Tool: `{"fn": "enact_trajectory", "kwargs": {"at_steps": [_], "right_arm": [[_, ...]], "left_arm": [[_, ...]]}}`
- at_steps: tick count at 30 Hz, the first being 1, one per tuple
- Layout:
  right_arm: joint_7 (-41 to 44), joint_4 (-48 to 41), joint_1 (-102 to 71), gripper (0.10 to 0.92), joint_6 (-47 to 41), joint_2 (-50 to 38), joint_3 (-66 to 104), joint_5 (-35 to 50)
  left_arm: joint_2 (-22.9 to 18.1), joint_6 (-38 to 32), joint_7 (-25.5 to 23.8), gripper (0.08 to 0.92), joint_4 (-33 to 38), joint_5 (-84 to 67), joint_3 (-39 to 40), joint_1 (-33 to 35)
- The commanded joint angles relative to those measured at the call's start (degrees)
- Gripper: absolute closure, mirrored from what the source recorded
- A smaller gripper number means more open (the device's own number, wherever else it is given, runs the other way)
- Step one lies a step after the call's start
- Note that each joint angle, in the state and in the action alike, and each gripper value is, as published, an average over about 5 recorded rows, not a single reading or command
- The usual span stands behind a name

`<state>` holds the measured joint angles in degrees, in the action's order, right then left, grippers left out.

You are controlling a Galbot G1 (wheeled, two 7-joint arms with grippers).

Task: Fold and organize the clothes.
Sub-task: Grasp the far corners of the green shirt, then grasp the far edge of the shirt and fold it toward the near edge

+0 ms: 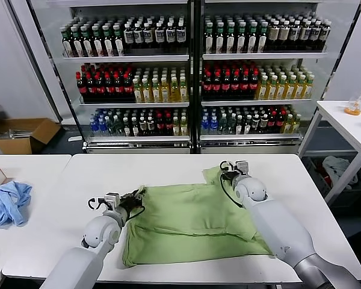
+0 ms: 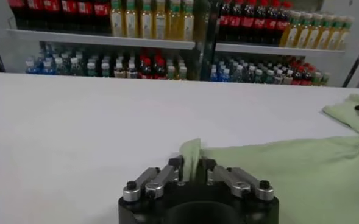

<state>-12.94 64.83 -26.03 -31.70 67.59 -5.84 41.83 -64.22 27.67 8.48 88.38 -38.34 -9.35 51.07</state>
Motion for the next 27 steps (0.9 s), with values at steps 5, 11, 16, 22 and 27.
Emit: {"fn": "enact_trajectory", "kwargs": {"at_steps": [5, 11, 16, 22, 27], "right_arm": [[0.8, 9.6, -2.7, 0.887, 2.9, -2.5, 1.2, 0.5], [0.7, 16.8, -6.3, 0.920, 3.1, -5.4, 4.6, 1.4], [0.2, 24.2, -10.9, 0.920, 2.7, -8.6, 8.5, 2.6], [-0.3, 34.2, -18.4, 0.920, 2.0, -13.2, 15.1, 4.0], [-0.6, 42.6, -27.5, 0.920, 1.6, -16.4, 21.1, 5.0]], "left_arm": [[1.5, -3.0, -2.5, 0.888, 4.8, -2.8, -1.9, 2.5], [2.4, -3.0, -2.6, 0.908, 9.8, -5.4, -3.9, 5.2], [3.5, -3.0, -2.7, 0.908, 14.1, -6.7, -5.5, 8.0], [4.5, -3.1, -3.0, 0.908, 19.0, -7.7, -8.0, 12.6], [5.6, -2.9, -3.4, 0.908, 23.1, -8.6, -10.6, 17.1]]}}
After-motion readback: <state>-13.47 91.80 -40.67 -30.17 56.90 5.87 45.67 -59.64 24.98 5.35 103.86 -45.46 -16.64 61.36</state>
